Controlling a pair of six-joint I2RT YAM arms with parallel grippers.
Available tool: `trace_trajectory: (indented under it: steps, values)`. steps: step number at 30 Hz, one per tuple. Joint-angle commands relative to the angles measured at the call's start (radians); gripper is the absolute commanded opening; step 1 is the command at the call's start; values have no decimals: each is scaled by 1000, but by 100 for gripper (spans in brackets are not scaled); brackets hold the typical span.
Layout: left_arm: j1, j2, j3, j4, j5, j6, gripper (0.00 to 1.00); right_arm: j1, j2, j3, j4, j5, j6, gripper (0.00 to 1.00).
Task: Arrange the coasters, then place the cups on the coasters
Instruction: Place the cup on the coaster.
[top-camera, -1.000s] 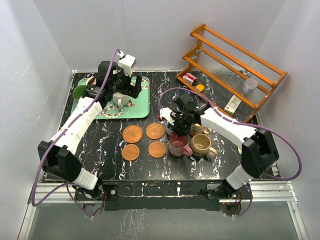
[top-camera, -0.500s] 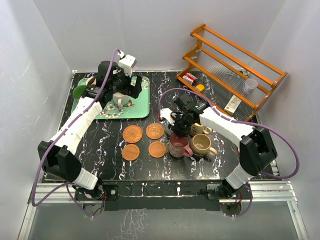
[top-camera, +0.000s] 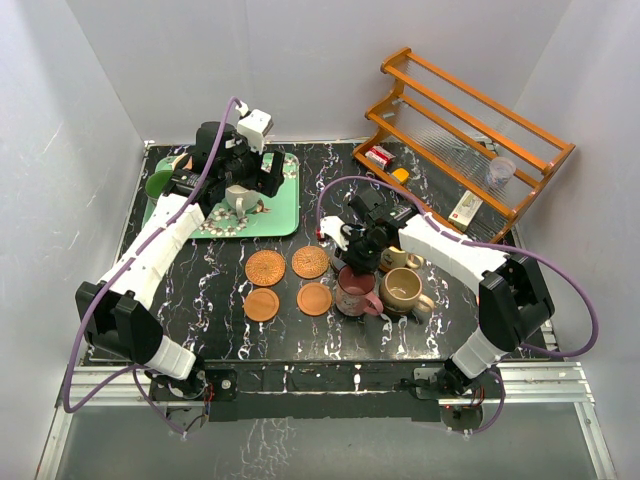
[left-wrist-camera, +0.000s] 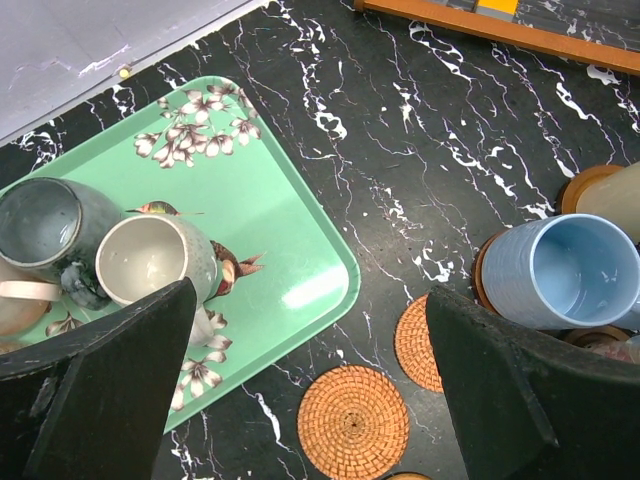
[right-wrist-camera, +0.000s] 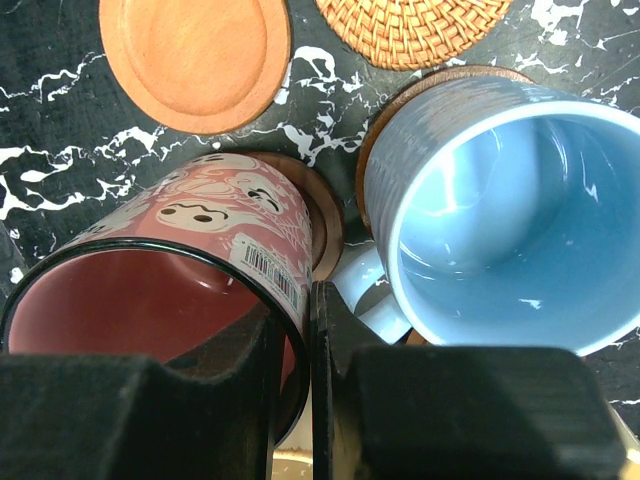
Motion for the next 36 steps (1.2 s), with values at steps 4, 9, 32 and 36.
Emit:
trace_trajectory:
  steps: [4,9,32,36]
  values:
    - [11,-33,-8,11,29,-6,98,9,-32,8,41,-63,28,0]
    - [13,-36,-8,12,29,-6,99,5,-46,35,31,-37,18,0]
    - [18,-41,-19,17,36,-6,99,-35,-56,79,-7,-41,-11,0]
    - [18,-40,-19,16,37,-6,99,-35,-44,83,-14,-39,-14,0]
